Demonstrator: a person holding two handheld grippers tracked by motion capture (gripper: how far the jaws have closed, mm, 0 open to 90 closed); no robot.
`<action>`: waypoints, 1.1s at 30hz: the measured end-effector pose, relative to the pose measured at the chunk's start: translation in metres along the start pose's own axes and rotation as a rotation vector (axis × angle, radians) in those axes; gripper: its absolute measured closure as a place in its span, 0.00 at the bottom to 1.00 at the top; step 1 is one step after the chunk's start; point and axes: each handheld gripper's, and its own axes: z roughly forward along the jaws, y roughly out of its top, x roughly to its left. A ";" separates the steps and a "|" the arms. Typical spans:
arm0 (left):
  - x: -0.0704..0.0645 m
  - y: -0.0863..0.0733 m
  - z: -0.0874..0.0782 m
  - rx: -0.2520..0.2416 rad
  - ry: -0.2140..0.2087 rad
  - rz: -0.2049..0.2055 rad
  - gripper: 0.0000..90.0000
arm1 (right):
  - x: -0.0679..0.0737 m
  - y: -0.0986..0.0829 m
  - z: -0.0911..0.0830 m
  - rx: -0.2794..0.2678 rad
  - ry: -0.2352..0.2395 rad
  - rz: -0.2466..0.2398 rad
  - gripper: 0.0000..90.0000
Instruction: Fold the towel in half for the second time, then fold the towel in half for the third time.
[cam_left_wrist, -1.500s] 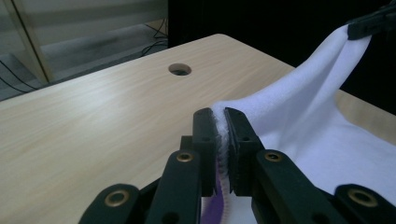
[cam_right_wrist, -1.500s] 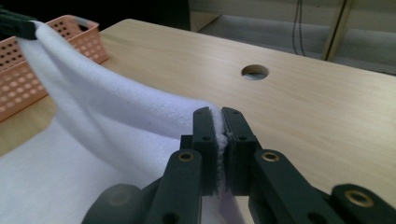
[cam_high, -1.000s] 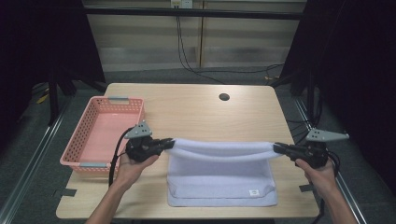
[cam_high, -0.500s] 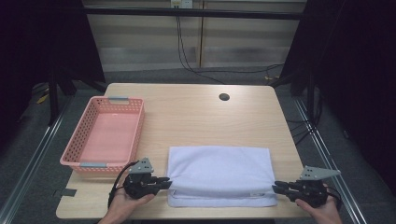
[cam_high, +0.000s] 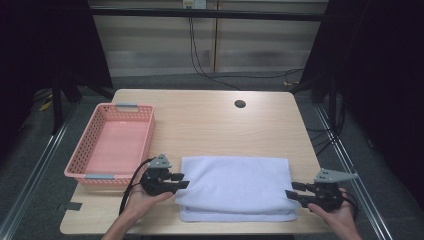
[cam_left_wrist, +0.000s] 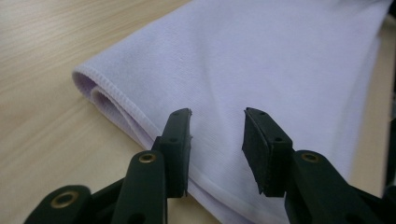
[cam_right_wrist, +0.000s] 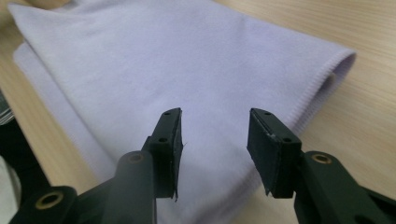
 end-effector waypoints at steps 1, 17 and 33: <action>0.002 0.000 0.004 0.019 0.004 -0.001 0.70 | -0.001 0.003 0.009 0.026 0.005 -0.003 0.61; -0.002 0.000 0.022 0.039 -0.022 0.020 0.68 | -0.013 -0.002 0.033 0.133 -0.060 -0.025 0.79; -0.003 0.020 0.017 -0.037 0.015 -0.014 0.50 | 0.037 0.007 0.019 0.034 0.019 -0.126 0.53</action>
